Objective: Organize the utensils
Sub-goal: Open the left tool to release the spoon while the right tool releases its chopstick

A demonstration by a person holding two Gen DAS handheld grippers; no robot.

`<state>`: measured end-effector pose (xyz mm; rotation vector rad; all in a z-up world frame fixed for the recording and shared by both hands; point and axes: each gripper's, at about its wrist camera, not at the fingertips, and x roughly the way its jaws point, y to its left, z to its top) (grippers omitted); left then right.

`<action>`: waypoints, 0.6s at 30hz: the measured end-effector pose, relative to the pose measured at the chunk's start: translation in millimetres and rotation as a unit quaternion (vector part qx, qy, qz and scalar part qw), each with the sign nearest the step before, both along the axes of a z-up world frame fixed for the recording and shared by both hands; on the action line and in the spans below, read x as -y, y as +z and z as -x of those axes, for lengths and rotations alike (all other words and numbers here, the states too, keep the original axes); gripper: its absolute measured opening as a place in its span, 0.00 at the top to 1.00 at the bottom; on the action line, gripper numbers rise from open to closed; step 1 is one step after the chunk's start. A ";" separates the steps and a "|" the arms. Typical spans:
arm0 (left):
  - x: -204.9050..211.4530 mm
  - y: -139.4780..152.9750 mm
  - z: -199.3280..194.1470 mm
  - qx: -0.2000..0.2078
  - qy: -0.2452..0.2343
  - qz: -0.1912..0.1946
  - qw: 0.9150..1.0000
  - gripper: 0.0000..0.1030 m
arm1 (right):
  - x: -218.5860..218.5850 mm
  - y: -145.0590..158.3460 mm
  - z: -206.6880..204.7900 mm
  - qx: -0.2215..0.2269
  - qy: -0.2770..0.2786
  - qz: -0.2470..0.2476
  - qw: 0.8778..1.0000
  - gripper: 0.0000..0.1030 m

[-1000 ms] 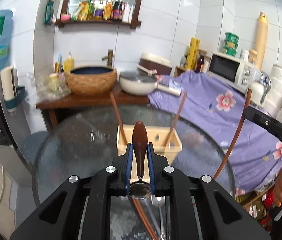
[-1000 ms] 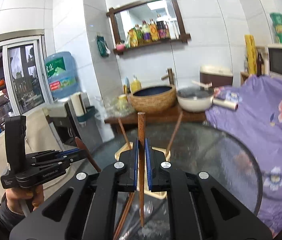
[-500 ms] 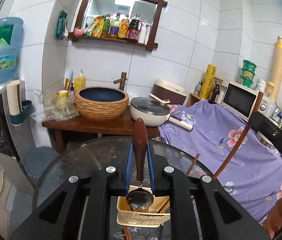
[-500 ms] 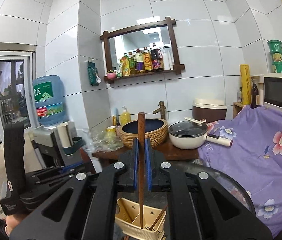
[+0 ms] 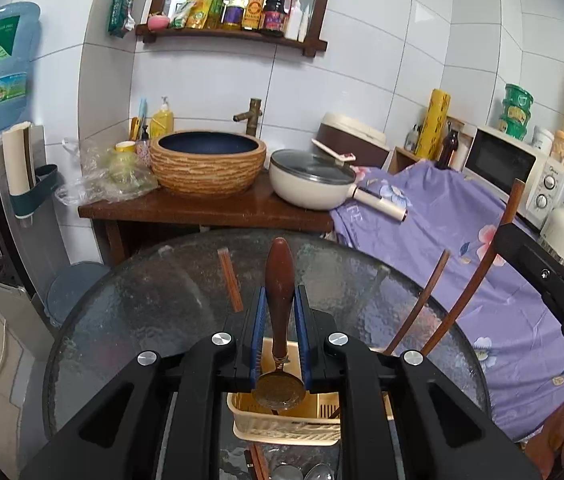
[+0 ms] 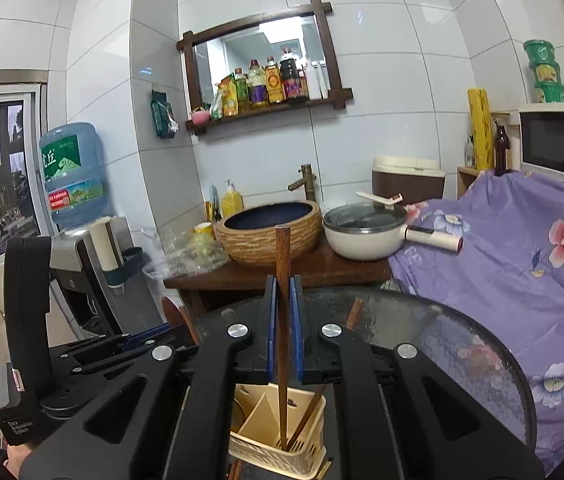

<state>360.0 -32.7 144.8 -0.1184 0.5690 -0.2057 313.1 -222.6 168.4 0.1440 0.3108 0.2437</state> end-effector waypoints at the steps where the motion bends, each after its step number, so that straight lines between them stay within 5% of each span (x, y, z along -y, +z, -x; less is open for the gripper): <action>1: 0.7 -5.2 -0.4 -0.004 -0.001 -0.003 1.000 0.87 | -0.4 -4.4 -0.2 -0.003 0.000 0.001 1.000 0.93; 18: 13.8 -58.6 -11.4 -0.059 -0.014 -0.034 0.998 0.86 | 6.8 -48.5 -4.4 -0.041 -0.004 0.002 0.999 0.93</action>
